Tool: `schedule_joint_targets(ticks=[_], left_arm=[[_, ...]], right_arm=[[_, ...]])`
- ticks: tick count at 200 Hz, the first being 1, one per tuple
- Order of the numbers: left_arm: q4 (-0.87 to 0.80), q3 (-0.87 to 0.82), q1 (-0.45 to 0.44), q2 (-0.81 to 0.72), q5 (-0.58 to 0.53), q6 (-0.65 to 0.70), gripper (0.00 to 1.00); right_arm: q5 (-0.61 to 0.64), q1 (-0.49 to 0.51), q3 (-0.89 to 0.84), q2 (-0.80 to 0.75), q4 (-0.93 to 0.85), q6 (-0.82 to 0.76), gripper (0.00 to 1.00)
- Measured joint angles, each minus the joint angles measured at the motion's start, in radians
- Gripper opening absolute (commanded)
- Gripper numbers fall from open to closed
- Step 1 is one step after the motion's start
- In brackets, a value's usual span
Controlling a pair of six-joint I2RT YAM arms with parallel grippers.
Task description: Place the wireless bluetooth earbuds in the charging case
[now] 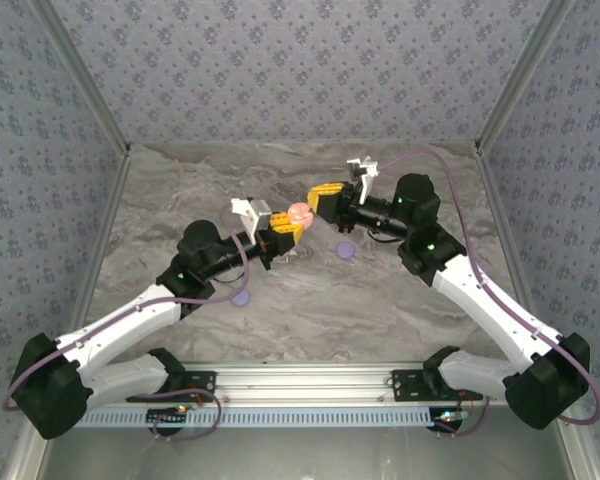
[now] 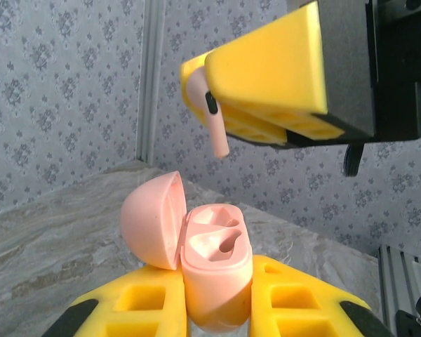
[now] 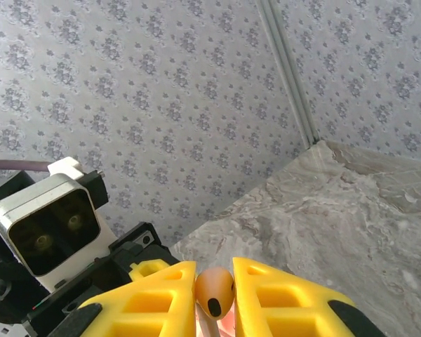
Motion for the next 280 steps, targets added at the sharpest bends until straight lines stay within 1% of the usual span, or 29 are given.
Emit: schedule_joint_targets(ticks=[120, 280], left_arm=[[0.017, 0.002, -0.002, 0.003, -0.001, -0.001, 0.00], [0.017, 0.002, -0.002, 0.003, -0.028, 0.000, 0.00]], right_arm=[[0.039, 0.068, -0.018, 0.000, -0.012, -0.021, 0.19], [0.065, 0.076, -0.018, 0.000, -0.062, -0.042, 0.18]])
